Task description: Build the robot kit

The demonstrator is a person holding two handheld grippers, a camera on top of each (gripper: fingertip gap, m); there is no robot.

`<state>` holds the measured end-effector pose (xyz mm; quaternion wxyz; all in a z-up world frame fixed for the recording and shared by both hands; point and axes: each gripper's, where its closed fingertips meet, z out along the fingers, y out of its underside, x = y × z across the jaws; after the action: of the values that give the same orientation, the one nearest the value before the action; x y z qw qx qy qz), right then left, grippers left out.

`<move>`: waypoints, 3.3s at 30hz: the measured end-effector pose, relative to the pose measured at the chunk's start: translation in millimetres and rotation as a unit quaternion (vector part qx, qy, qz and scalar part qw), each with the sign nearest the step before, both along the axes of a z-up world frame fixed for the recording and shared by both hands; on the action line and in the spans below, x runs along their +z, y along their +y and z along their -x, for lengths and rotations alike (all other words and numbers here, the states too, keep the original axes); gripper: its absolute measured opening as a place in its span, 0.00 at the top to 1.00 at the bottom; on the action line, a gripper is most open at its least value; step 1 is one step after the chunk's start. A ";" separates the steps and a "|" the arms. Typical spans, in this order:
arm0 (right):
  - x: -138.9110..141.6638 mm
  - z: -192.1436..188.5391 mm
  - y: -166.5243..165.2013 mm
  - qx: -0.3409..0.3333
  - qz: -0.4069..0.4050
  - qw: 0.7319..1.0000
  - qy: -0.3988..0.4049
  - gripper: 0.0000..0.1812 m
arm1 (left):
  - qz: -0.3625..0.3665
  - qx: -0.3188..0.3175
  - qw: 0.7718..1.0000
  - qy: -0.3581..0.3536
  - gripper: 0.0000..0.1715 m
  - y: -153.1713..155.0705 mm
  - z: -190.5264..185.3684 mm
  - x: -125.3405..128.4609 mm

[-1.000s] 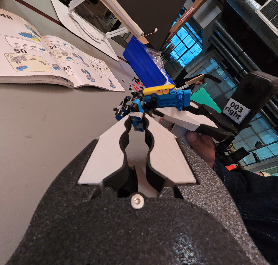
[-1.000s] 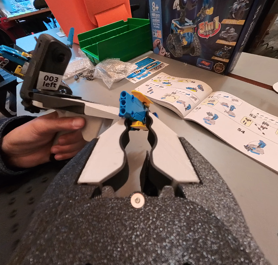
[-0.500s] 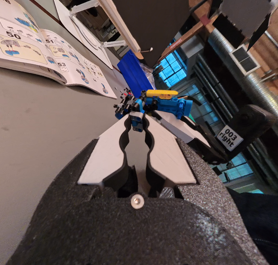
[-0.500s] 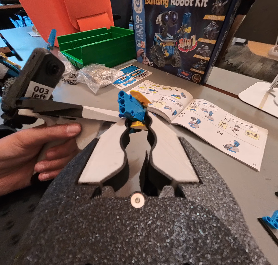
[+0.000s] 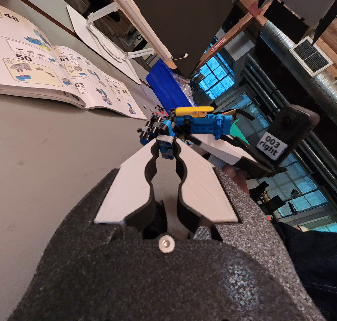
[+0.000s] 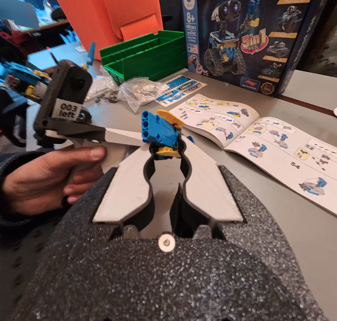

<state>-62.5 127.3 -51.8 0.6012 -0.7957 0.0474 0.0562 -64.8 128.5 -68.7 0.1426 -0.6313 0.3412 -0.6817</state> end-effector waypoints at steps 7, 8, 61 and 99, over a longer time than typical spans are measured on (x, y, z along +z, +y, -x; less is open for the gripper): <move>1.4 12.1 -2.9 0.061 -0.004 0.998 -0.016 0.75 | 0.034 -0.011 0.999 0.000 0.92 -0.3 -0.3 -1.6; -0.8 11.4 -1.9 0.054 0.000 0.998 -0.029 0.74 | 0.041 -0.013 0.999 0.002 0.92 -0.1 -0.3 -2.4; -94.4 -3.4 -69.4 0.197 0.232 0.926 -0.222 0.73 | -0.398 -0.060 0.910 0.097 0.91 -3.4 18.0 -39.4; 18.0 44.7 -46.7 0.258 -0.014 0.825 0.503 0.78 | -0.675 0.059 0.719 -0.158 0.91 -32.2 33.3 42.1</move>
<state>-107.2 80.6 -33.9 0.4685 -0.6319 0.1353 0.6024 -98.1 96.3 -26.6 0.6225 -0.2699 0.6453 -0.3511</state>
